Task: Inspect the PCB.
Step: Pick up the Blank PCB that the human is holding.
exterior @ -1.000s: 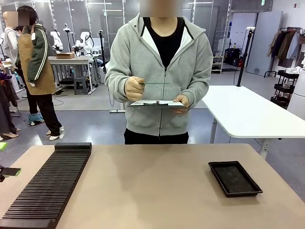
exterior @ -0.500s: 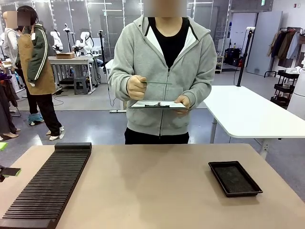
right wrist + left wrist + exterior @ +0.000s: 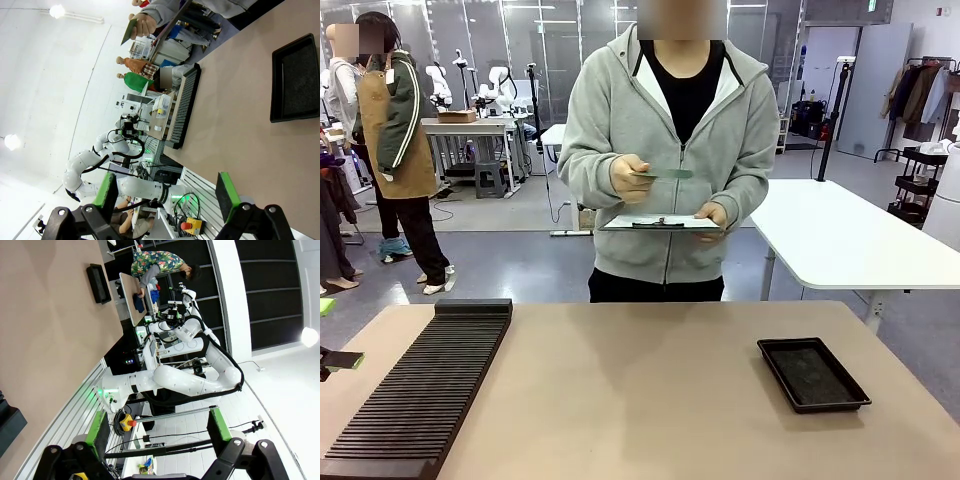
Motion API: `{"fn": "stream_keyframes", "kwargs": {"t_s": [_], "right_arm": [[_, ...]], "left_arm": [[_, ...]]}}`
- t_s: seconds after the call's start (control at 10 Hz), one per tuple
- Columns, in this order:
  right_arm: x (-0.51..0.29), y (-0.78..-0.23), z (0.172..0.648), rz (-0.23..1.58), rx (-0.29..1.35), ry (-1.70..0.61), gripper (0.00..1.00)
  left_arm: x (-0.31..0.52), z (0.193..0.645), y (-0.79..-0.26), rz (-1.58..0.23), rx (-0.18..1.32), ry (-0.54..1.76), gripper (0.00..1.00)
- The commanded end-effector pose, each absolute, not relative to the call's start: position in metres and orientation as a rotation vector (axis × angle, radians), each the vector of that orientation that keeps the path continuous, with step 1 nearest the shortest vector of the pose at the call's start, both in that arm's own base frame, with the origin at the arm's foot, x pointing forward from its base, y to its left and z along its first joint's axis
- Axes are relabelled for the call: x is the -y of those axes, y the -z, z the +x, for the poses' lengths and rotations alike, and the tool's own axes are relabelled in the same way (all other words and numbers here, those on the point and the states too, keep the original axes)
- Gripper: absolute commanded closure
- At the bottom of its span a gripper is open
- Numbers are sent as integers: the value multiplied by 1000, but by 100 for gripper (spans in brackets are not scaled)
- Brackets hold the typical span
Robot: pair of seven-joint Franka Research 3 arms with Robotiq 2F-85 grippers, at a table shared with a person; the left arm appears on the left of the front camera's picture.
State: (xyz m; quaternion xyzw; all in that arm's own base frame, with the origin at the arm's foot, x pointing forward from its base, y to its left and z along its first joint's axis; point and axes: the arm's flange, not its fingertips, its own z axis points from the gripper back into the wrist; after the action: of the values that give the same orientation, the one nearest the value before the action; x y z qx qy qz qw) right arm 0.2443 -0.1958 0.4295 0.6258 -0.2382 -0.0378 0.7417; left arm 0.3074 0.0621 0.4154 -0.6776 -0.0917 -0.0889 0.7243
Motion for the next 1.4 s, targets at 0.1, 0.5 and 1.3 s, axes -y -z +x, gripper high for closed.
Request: {"fn": "stream_keyframes", "kwargs": {"t_s": [0.1,0.5,1.3], "right_arm": [[197,-432,244,1378,534,75,0],[197,-432,244,1378,534,75,0],[197,-432,244,1378,534,75,0]], "left_arm": [[-61,310,-419,-1495,207,205,0],[-61,310,-419,-1495,207,205,0],[-61,310,-419,-1495,207,205,0]]}}
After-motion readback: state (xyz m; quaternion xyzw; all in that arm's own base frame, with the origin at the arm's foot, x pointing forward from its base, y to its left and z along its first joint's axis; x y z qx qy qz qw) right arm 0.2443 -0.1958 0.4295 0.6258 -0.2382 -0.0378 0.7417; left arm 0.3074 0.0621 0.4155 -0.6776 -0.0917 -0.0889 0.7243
